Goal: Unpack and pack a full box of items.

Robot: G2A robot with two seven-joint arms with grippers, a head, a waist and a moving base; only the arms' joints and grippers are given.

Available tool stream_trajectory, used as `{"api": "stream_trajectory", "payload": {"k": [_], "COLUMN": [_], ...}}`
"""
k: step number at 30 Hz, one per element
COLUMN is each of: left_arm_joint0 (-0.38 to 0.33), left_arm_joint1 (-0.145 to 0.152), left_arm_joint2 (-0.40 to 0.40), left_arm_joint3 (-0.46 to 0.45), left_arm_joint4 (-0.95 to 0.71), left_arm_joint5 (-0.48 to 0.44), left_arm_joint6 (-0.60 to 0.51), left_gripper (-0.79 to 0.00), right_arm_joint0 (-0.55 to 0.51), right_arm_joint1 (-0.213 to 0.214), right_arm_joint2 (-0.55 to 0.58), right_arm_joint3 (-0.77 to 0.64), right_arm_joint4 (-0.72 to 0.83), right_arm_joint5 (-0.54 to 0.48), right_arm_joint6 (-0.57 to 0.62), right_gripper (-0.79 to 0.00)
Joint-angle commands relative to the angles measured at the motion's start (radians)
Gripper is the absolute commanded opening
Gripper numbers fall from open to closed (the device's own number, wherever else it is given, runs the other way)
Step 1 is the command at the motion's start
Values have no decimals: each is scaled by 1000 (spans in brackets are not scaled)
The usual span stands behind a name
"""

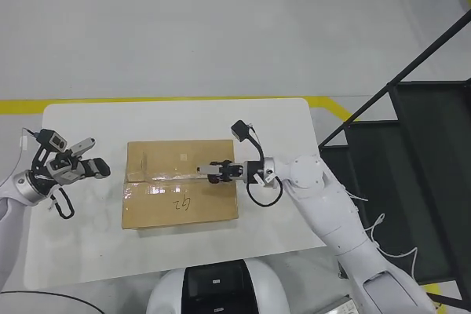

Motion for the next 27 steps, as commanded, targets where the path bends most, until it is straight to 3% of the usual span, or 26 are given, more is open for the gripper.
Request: {"api": "stream_trajectory", "payload": {"k": [1,16,27], "left_arm_joint0": [-2,10,17], "left_arm_joint1": [-1,0,1], "left_arm_joint2": [2,-13,-24], "left_arm_joint3": [1,-7,-7], "left_arm_joint4": [1,7,10], "left_arm_joint5": [-2,1,2], "left_arm_joint6": [-2,3,0], "left_gripper": [0,0,0], "right_arm_joint0": [10,98,227], "right_arm_joint1": [0,-21,-66], "right_arm_joint2": [-4,-146,-278], "right_arm_joint3": [20,92,206], "right_arm_joint4": [-14,-34,12], "right_arm_joint5": [19,57,58], "right_arm_joint6": [-18,-8,-6], "right_gripper": [0,0,0]}}
